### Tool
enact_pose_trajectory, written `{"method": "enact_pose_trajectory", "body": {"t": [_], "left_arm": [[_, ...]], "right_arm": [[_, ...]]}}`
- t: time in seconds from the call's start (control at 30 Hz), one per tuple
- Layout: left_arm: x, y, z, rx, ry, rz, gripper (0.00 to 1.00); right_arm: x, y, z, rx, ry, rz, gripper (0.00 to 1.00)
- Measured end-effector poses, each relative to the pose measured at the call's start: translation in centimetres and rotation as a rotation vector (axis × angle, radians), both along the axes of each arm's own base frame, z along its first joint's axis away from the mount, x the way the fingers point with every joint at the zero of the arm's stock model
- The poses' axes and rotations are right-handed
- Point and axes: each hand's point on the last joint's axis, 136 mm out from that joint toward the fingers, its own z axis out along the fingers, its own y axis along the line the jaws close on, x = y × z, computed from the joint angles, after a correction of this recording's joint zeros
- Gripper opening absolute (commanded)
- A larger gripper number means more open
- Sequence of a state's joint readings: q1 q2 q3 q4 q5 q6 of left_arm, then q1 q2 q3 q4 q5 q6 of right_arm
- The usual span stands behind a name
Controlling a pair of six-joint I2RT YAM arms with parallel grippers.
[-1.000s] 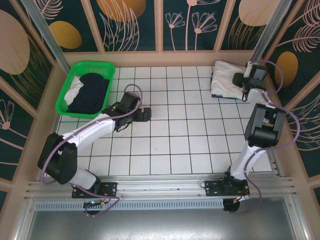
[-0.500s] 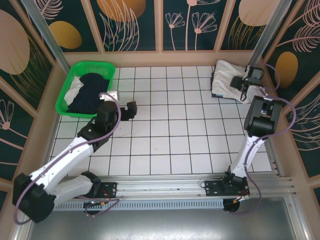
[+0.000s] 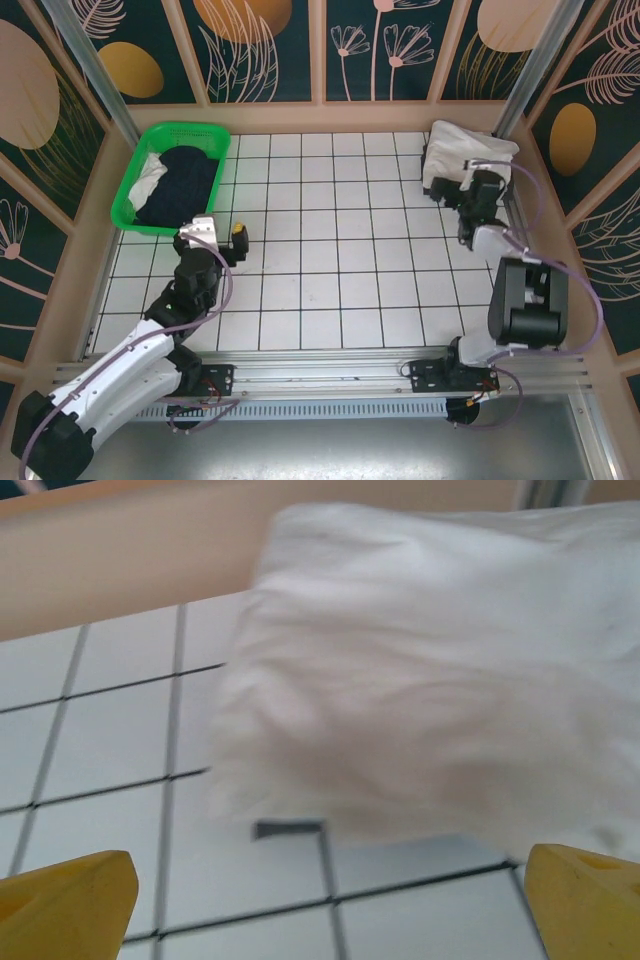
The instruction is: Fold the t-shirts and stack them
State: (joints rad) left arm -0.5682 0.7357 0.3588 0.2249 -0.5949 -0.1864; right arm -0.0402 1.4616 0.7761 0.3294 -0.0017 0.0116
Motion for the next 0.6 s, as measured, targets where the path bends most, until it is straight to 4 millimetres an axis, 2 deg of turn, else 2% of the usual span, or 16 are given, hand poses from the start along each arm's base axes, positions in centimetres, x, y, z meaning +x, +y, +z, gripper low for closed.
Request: {"method": "enact_pose_trajectory", "body": {"t": [0.1, 0.17, 0.23, 0.33, 0.4, 0.5, 0.6], "left_arm": [[-0.2, 0.9, -2.2, 0.034, 0.008, 0.039, 0.99], [-0.4, 1.4, -3.8, 0.062, 0.028, 0.06, 0.99], [-0.4, 1.8, -4.5, 0.086, 0.04, 0.082, 0.99], [-0.1, 2.2, -4.1, 0.104, 0.002, 0.11, 0.99], [0.4, 2.6, -3.8, 0.114, -0.018, 0.126, 0.99], [1.7, 3.6, -4.5, 0.149, -0.003, 0.162, 0.99], [3.2, 5.2, -6.4, 0.171, 0.047, 0.211, 0.99]], "right_arm": [[-3.1, 4.0, 1.2, 0.016, -0.062, 0.07, 0.99], [-5.4, 4.5, 1.0, 0.036, -0.106, 0.079, 0.99], [-7.6, 3.9, -0.2, 0.033, -0.135, 0.065, 0.99], [-10.9, 3.5, -3.7, 0.029, -0.151, 0.059, 0.99], [-12.3, 3.3, -6.0, 0.028, -0.127, 0.058, 0.99], [-11.8, 3.3, -7.2, 0.026, -0.095, 0.055, 0.99], [-9.8, 3.4, -6.6, 0.017, -0.115, 0.058, 0.99]]}}
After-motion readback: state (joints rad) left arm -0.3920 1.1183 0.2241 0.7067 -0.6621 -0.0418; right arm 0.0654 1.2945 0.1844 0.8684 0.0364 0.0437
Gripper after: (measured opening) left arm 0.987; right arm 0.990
